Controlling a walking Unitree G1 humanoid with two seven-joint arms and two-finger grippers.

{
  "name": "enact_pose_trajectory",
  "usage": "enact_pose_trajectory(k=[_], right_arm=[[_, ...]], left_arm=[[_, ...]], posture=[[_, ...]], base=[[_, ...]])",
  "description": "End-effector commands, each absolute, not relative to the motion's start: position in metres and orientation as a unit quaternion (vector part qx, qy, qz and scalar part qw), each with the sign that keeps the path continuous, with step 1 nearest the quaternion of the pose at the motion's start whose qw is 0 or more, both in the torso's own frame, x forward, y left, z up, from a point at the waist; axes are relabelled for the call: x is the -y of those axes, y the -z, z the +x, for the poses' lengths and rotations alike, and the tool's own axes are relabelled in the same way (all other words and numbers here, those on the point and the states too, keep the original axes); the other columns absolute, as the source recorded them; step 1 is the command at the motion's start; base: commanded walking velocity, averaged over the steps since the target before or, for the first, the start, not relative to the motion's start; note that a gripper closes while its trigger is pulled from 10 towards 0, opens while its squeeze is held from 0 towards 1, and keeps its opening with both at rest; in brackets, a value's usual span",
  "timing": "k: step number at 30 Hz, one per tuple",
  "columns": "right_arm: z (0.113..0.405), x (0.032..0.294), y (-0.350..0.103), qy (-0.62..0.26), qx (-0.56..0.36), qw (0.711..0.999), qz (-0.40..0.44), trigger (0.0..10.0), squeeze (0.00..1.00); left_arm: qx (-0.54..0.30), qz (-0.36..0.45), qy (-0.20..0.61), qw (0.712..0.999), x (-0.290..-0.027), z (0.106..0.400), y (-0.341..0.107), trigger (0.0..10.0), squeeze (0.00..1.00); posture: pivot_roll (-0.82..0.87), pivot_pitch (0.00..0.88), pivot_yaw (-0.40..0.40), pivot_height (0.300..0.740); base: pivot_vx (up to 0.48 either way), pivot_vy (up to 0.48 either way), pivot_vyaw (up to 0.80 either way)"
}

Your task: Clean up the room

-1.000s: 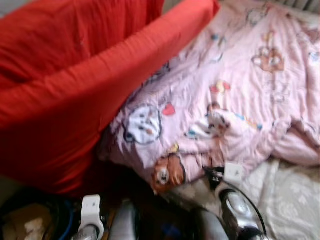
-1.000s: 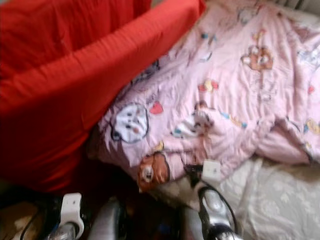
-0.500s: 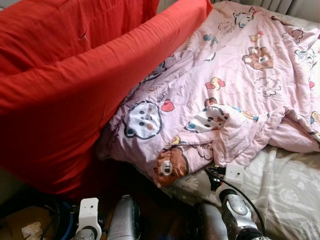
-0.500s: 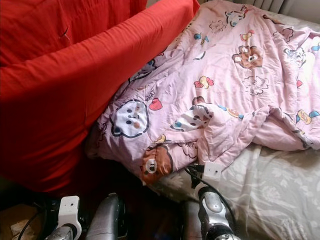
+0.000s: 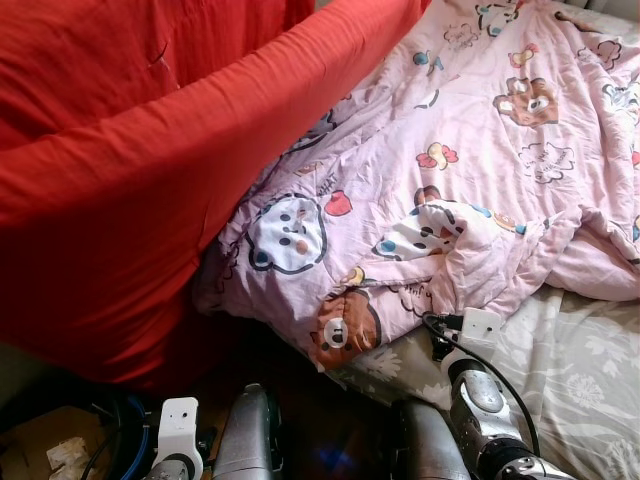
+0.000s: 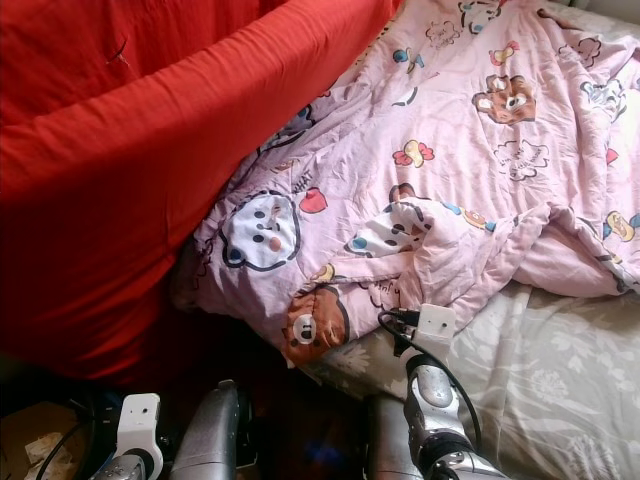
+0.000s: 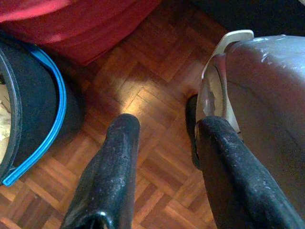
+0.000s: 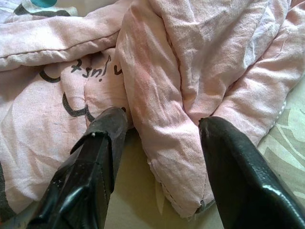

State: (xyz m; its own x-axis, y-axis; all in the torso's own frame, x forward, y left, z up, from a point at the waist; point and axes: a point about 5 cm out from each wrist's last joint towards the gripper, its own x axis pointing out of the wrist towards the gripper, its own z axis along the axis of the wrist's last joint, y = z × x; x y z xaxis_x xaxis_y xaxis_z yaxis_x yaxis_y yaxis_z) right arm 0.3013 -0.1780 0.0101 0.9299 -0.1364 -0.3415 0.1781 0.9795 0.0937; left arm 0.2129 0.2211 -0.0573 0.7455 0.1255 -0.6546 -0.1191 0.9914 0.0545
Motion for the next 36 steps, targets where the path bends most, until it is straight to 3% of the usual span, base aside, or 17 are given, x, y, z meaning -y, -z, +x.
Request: enact_pose_trajectory(k=[1, 24, 25, 26, 36], right_arm=[[0.296, 0.178, -0.004, 0.084, -0.179, 0.978, 0.064, 10.0, 0.0], [0.296, 0.178, -0.004, 0.084, -0.179, 0.978, 0.064, 10.0, 0.0], [0.296, 0.179, -0.004, 0.089, -0.18, 0.978, 0.061, 10.0, 0.0], [0.293, 0.199, -0.006, 0.124, -0.165, 0.976, 0.065, 10.0, 0.0], [0.289, 0.21, -0.006, 0.145, -0.164, 0.974, 0.062, 10.0, 0.0]], left_arm=[[-0.374, 0.012, -0.066, 0.925, -0.224, 0.199, 0.065, 10.0, 0.0], [-0.374, 0.012, -0.066, 0.925, -0.224, 0.199, 0.065, 10.0, 0.0], [-0.373, 0.012, -0.066, 0.926, -0.225, 0.198, 0.065, 10.0, 0.0], [-0.348, 0.032, -0.054, 0.935, -0.236, 0.19, 0.063, 10.0, 0.0], [-0.329, 0.042, -0.044, 0.942, -0.239, 0.189, 0.059, 10.0, 0.0]], posture=[[0.04, 0.285, 0.057, 0.615], [0.04, 0.285, 0.057, 0.615], [0.05, 0.294, 0.059, 0.615], [0.11, 0.437, 0.12, 0.615], [0.12, 0.435, 0.122, 0.615]], base=[[0.0, 0.0, 0.0], [0.0, 0.0, 0.0], [0.0, 0.0, 0.0], [0.0, 0.0, 0.0], [0.0, 0.0, 0.0]])
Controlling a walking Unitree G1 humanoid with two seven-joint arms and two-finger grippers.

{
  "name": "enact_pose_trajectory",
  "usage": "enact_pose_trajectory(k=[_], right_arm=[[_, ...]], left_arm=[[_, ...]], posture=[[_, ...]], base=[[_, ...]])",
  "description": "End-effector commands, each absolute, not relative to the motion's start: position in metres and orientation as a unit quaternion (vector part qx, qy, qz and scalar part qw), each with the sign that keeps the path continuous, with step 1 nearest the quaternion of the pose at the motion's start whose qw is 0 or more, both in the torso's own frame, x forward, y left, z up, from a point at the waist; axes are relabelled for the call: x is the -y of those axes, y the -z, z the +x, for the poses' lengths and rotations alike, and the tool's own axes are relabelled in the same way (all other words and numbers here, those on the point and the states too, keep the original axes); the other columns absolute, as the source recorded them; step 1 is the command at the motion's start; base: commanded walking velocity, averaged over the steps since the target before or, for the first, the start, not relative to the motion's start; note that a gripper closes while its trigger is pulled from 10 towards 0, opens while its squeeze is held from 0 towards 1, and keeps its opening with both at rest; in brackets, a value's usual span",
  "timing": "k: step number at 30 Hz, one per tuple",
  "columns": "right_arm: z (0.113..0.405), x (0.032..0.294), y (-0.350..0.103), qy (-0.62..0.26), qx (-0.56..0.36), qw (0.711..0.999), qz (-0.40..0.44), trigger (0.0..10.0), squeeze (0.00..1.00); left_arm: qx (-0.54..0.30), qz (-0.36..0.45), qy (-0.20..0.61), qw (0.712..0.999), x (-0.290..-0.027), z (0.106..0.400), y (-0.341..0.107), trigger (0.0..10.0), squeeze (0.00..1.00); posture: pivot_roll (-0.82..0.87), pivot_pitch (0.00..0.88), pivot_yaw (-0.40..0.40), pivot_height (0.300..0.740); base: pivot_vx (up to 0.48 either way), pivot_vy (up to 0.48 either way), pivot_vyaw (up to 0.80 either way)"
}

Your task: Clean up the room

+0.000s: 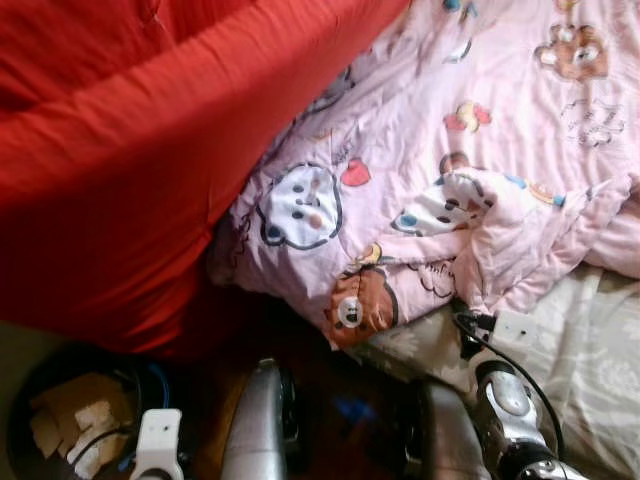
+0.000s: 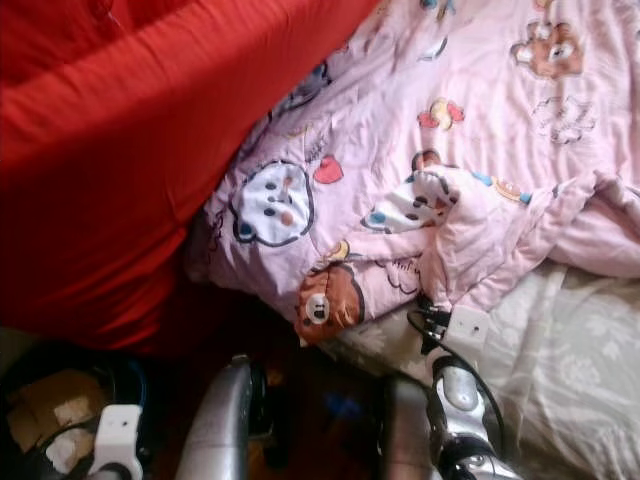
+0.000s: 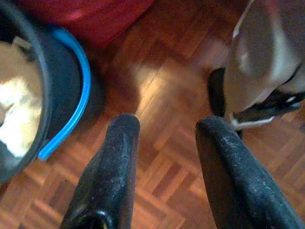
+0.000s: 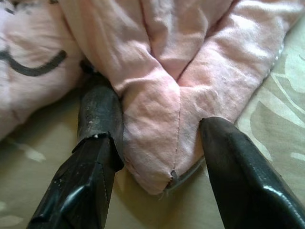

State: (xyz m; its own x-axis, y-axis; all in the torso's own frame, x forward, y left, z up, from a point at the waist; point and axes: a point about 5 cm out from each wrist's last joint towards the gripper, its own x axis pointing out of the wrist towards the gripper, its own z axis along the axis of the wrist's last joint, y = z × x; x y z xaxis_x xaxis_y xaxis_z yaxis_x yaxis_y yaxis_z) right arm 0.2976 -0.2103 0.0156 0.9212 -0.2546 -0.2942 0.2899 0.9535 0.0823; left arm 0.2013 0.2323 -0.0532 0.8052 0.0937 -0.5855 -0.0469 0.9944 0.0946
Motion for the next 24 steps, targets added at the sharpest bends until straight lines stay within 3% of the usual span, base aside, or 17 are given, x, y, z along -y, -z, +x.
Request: enact_pose_trajectory(k=[1, 9, 10, 11, 12, 24], right_arm=[[0.2892, 0.2123, -0.0059, 0.149, -0.166, 0.973, 0.062, 10.0, 0.0], [0.2953, 0.2143, -0.0121, 0.147, -0.158, 0.974, 0.062, 10.0, 0.0], [0.296, 0.2138, -0.0128, 0.147, -0.157, 0.975, 0.062, 2.5, 0.0], [0.2965, 0.2135, -0.0132, 0.147, -0.156, 0.975, 0.063, 2.5, 0.0], [0.2971, 0.2132, -0.0137, 0.146, -0.155, 0.975, 0.063, 0.0, 0.0], [0.2924, 0.21, -0.0071, 0.145, -0.173, 0.973, 0.056, 0.0, 0.0]], left_arm=[[-0.327, 0.043, -0.043, 0.943, -0.2398, 0.1875, 0.0585, 10.0, 0.0], [-0.327, 0.047, -0.042, 0.943, -0.2405, 0.1843, 0.059, 10.0, 0.0], [-0.327, 0.047, -0.042, 0.943, -0.2403, 0.1844, 0.0589, 10.0, 0.0], [-0.327, 0.047, -0.042, 0.943, -0.2402, 0.1845, 0.0589, 10.0, 0.0], [-0.327, 0.048, -0.042, 0.943, -0.24, 0.1847, 0.0587, 10.0, 0.0], [-0.33, 0.051, -0.037, 0.942, -0.2385, 0.1843, 0.0591, 10.0, 0.0]], posture=[[0.12, 0.437, 0.124, 0.615], [0.13, 0.448, 0.129, 0.615], [0.13, 0.448, 0.129, 0.615], [0.13, 0.448, 0.129, 0.615], [0.13, 0.448, 0.129, 0.615], [0.14, 0.443, 0.132, 0.615]], base=[[0.0, 0.0, 0.0], [0.0, 0.0, 0.0], [0.0, 0.0, 0.0], [0.0, 0.0, 0.0], [0.0, 0.0, 0.0], [0.0, 0.0, 0.0]])
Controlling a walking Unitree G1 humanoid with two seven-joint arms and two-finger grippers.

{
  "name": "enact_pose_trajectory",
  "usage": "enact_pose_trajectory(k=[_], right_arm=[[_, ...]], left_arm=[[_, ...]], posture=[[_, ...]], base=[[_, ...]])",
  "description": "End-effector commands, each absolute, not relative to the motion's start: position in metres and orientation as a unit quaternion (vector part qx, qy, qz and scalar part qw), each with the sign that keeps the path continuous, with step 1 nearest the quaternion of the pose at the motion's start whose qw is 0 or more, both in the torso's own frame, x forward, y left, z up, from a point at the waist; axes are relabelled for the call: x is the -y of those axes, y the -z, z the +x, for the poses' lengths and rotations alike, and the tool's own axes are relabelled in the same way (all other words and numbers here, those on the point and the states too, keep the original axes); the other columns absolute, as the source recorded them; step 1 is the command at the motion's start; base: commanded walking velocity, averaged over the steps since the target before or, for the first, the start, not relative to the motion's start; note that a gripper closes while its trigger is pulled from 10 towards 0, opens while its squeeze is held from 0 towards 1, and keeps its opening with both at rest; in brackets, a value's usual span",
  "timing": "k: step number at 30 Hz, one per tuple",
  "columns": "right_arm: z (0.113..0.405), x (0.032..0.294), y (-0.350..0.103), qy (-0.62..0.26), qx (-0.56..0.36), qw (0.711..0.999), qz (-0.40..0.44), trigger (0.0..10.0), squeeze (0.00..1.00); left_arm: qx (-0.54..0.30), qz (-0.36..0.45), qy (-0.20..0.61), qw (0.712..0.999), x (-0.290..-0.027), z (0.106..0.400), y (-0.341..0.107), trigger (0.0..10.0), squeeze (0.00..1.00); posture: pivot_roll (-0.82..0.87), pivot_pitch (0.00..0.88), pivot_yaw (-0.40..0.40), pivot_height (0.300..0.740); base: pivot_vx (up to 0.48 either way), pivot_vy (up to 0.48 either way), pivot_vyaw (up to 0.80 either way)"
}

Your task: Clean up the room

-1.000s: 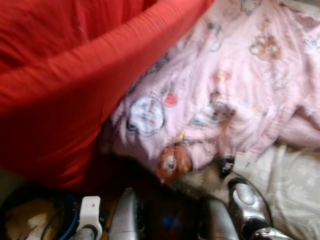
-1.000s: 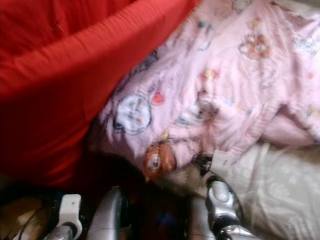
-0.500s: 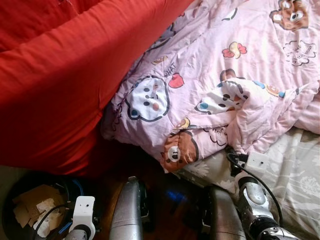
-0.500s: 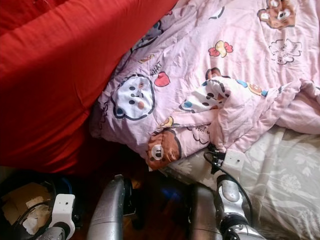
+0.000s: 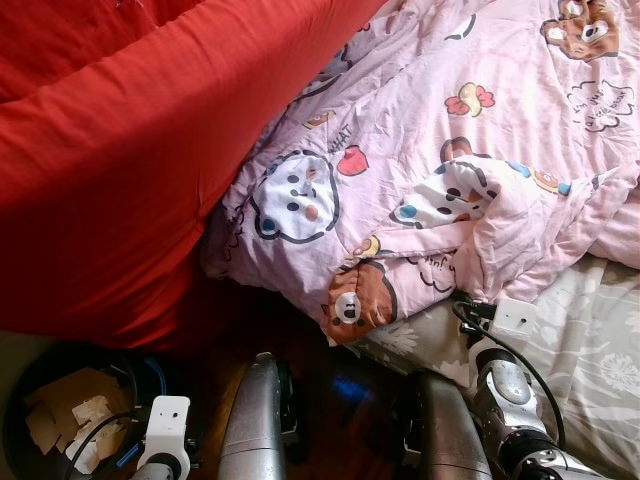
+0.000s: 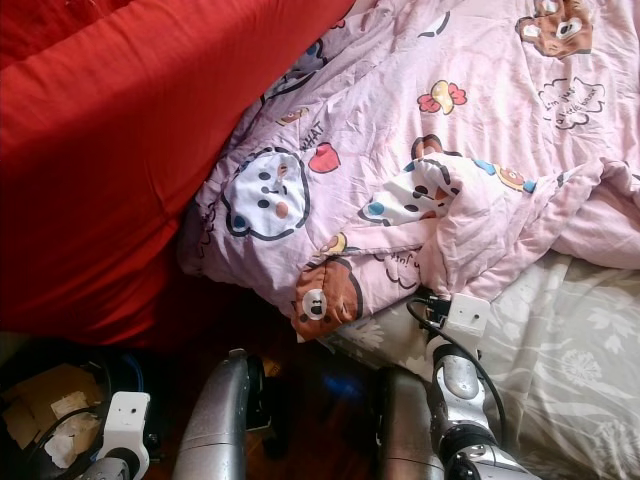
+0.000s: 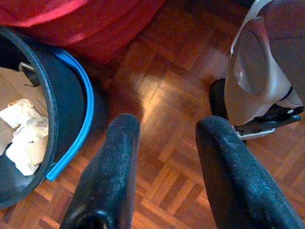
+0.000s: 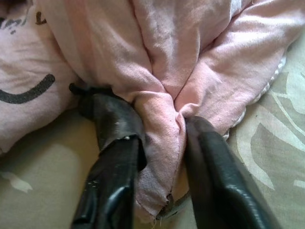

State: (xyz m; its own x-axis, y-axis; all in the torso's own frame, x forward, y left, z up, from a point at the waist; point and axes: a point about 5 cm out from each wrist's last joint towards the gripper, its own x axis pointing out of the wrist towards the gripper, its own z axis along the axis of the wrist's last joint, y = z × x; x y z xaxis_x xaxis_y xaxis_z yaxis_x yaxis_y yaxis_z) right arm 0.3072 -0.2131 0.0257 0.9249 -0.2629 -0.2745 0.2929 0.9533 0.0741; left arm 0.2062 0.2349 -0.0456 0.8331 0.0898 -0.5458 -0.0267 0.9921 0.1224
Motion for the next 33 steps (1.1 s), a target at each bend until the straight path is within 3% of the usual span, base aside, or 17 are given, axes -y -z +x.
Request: enact_pose_trajectory(k=[1, 20, 28, 33], right_arm=[[0.292, 0.21, -0.006, 0.146, -0.175, 0.972, 0.055, 0.0, 0.0], [0.29, 0.22, -0.008, 0.189, -0.171, 0.966, 0.045, 0.0, 0.0], [0.301, 0.24, -0.031, 0.232, -0.109, 0.966, 0.04, 0.0, 0.0], [0.309, 0.239, -0.047, 0.216, -0.057, 0.974, 0.027, 0.0, 0.0]], left_arm=[[-0.331, 0.051, -0.037, 0.942, -0.238, 0.184, 0.059, 10.0, 0.0], [-0.335, 0.053, -0.034, 0.94, -0.237, 0.189, 0.059, 10.0, 0.0], [-0.341, 0.054, -0.037, 0.938, -0.234, 0.199, 0.057, 10.0, 0.0], [-0.341, 0.051, -0.04, 0.938, -0.231, 0.208, 0.055, 10.0, 0.0]], posture=[[0.14, 0.443, 0.132, 0.615], [0.13, 0.415, 0.132, 0.615], [0.1, 0.362, 0.119, 0.615], [0.07, 0.323, 0.107, 0.615]], base=[[0.0, 0.0, 0.0], [0.0, 0.0, 0.0], [0.0, 0.0, 0.0], [0.0, 0.0, 0.0]])
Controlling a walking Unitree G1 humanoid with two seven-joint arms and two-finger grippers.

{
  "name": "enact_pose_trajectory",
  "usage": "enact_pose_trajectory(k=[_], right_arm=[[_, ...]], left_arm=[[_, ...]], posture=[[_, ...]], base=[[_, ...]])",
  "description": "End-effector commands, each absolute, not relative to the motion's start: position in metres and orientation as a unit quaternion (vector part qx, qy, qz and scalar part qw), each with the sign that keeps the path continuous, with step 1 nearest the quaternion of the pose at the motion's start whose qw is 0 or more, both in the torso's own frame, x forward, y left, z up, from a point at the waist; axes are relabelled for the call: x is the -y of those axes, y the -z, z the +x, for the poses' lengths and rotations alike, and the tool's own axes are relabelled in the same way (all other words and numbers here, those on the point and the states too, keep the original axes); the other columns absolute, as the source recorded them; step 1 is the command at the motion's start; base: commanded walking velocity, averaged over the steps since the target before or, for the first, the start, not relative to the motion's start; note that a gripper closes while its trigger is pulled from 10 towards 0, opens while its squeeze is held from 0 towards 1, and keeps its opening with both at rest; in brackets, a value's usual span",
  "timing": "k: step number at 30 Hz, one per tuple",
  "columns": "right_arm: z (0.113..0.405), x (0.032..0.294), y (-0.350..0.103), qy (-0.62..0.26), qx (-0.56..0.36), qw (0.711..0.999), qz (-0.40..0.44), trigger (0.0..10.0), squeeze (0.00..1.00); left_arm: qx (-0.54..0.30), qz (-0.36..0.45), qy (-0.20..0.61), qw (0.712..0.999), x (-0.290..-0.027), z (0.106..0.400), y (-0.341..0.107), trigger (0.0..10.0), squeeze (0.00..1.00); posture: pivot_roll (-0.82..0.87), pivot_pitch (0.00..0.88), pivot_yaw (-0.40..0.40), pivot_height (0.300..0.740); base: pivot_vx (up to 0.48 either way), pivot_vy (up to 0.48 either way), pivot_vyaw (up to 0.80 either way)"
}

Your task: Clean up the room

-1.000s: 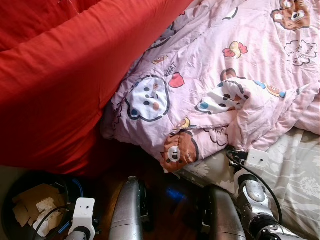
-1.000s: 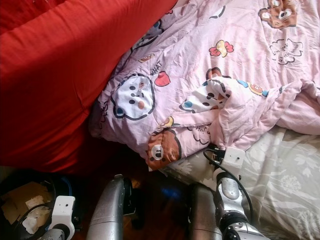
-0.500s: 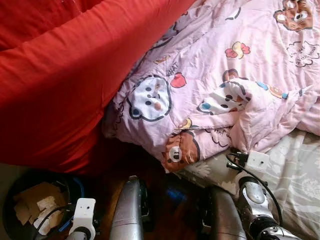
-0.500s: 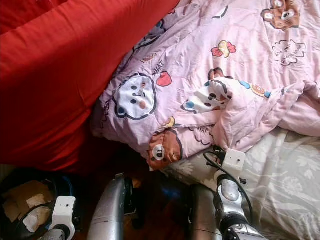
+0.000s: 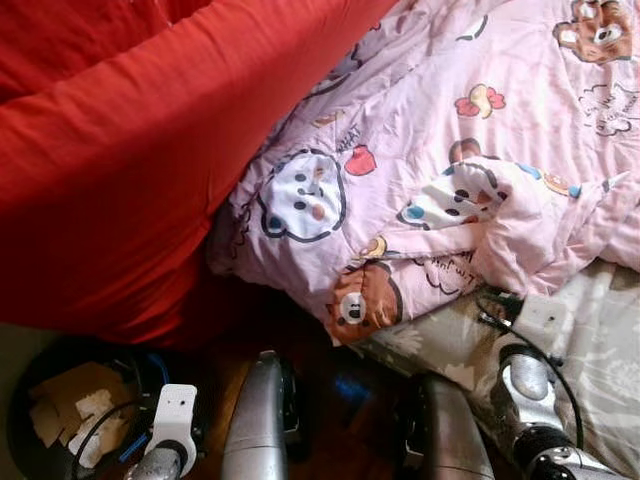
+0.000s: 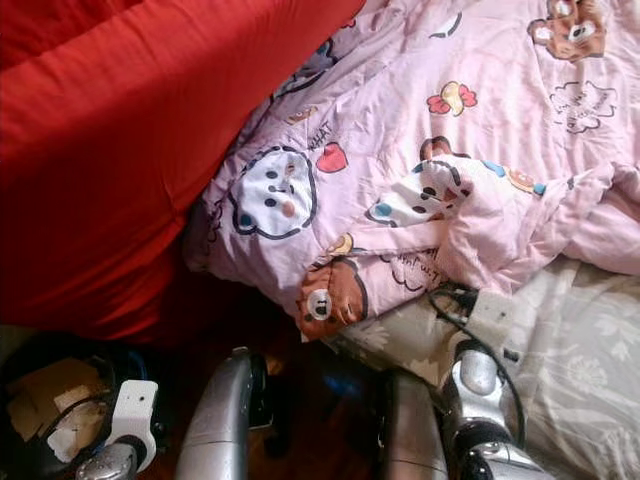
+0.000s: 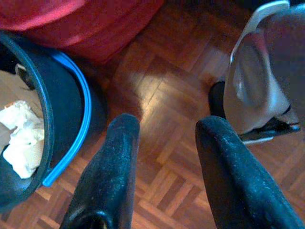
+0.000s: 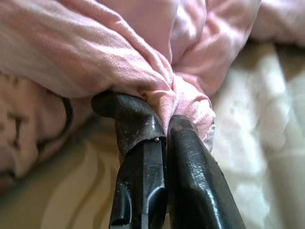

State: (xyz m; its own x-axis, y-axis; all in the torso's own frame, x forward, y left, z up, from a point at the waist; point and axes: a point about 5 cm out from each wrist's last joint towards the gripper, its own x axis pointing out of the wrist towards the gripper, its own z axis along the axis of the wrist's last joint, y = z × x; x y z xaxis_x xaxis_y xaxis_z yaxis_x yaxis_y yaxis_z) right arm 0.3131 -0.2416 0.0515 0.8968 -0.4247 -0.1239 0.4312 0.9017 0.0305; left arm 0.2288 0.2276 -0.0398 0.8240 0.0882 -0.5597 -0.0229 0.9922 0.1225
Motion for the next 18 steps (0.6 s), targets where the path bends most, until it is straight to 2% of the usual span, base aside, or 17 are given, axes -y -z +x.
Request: enact_pose_trajectory(k=[1, 8, 13, 14, 15, 18], right_arm=[[0.309, 0.238, -0.049, 0.211, -0.049, 0.976, 0.025, 0.0, 0.0], [0.305, 0.223, -0.051, 0.166, -0.008, 0.986, 0.006, 0.0, 0.0], [0.296, 0.212, -0.04, 0.143, -0.02, 0.989, 0.027, 0.1, 0.0], [0.293, 0.208, -0.036, 0.135, -0.027, 0.99, 0.035, 8.2, 0.0], [0.293, 0.206, -0.035, 0.131, -0.029, 0.99, 0.043, 10.0, 0.0], [0.293, 0.204, -0.035, 0.127, -0.026, 0.99, 0.055, 10.0, 0.0]], left_arm=[[-0.341, 0.051, -0.04, 0.938, -0.23, 0.21, 0.054, 10.0, 0.0], [-0.339, 0.047, -0.04, 0.939, -0.223, 0.222, 0.051, 10.0, 0.0], [-0.339, 0.043, -0.039, 0.939, -0.22, 0.227, 0.049, 10.0, 0.0], [-0.339, 0.042, -0.039, 0.939, -0.218, 0.228, 0.049, 10.0, 0.0], [-0.34, 0.041, -0.039, 0.939, -0.218, 0.229, 0.048, 10.0, 0.0], [-0.34, 0.04, -0.039, 0.939, -0.217, 0.23, 0.048, 10.0, 0.0]], posture=[[0.06, 0.316, 0.105, 0.615], [0.03, 0.278, 0.091, 0.615], [0.0, 0.258, 0.084, 0.615], [0.0, 0.255, 0.083, 0.615], [0.0, 0.251, 0.082, 0.615], [0.0, 0.247, 0.081, 0.615]], base=[[0.0, 0.0, 0.0], [0.0, 0.0, 0.0], [0.0, 0.0, 0.0], [0.0, 0.0, 0.0], [0.0, 0.0, 0.0], [0.0, 0.0, 0.0]])
